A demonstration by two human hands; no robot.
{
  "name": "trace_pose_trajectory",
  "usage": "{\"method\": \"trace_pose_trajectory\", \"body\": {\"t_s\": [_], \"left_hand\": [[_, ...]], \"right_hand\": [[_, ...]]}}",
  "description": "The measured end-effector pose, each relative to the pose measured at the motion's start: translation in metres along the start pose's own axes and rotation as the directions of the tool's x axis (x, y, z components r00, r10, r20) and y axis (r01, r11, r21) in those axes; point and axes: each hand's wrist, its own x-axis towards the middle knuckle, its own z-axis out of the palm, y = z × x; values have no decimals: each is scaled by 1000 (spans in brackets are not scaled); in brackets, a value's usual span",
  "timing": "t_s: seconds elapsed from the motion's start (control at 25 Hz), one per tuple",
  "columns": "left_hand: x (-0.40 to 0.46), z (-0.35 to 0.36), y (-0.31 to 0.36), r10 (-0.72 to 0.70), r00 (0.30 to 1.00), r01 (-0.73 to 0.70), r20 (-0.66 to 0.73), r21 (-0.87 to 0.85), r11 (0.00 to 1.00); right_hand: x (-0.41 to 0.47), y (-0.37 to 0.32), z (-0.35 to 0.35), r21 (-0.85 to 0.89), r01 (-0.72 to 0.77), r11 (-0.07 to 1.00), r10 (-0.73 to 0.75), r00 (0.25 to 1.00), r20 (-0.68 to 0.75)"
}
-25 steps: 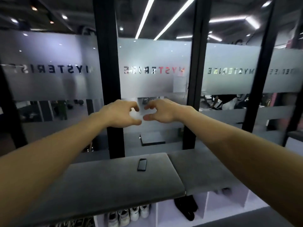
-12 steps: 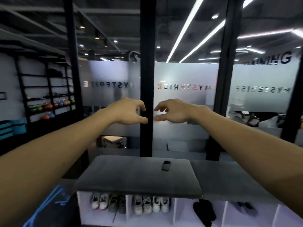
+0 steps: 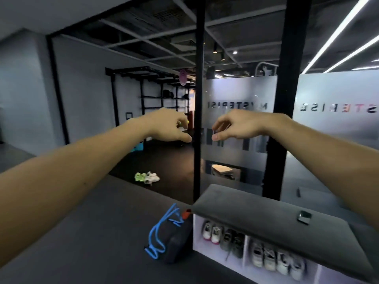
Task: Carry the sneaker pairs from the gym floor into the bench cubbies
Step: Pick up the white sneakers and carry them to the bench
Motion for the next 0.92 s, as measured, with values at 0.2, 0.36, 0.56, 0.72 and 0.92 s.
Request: {"method": "trace_pose_trajectory", "body": {"t_s": [0.2,0.36,0.56,0.72,0.92], "left_hand": [[-73,-19,-145,-134,990,132,41,49,990],[-96,-16,-246,-219,975,217,34,46,975],[-79,15,-338,-238,971,237,4,25,971],[-28,45,-411,-243,970,241,17,59,969],[51,62,-501,-262,965,259,29,79,963]], "right_hand": [[104,-103,52,52,94,994,-95,995,15],[190,-166,87,92,133,987,-141,986,89],[294,-193,121,94,195,976,-201,978,57],[394,-184,154,119,214,970,-221,974,49],[527,-169,168,94,235,967,-241,968,62]]}}
